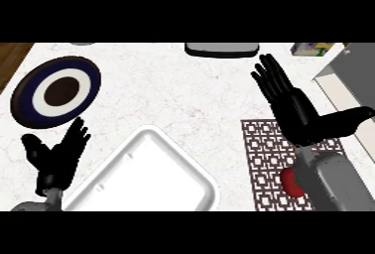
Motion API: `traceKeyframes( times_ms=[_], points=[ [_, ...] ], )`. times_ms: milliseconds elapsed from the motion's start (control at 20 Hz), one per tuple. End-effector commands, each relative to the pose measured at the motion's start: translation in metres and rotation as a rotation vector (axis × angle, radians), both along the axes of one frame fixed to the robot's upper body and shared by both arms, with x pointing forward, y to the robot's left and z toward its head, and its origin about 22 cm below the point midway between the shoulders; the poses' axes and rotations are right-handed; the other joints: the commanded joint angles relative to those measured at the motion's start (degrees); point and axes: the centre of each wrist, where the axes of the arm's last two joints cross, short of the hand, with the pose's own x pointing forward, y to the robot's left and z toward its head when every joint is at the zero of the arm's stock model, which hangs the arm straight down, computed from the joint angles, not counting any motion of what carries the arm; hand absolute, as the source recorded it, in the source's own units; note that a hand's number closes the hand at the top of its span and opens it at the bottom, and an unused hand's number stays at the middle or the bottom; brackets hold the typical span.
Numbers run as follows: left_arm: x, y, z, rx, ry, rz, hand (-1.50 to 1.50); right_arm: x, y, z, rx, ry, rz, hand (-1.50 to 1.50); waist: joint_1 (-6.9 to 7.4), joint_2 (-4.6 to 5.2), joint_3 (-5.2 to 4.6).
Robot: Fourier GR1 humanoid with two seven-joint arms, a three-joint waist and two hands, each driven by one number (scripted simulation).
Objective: Pick the croissant from the placemat and place it in the tiered shelf
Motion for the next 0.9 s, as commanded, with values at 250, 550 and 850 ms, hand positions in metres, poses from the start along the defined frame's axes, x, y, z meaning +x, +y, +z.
traceKeyframes(
  times_ms=[250,550,850],
  points=[
    [-0.004,0.070,0.027,0.268,-0.139,-0.037,0.00,-0.022,-0.048,-0.021,-0.307,-0.159,-0.079,1.50,-1.38,-0.54,0.98],
    [-0.010,0.060,0.020,0.210,-0.097,-0.062,0.00,-0.070,-0.063,-0.083,-0.587,-0.114,-0.621,-1.50,-2.11,-0.68,0.95],
    [-0.016,0.057,0.017,0.193,-0.097,-0.091,0.00,-0.116,-0.032,-0.071,-0.701,-0.078,-0.642,-1.50,-1.60,-0.67,0.84]
  ],
)
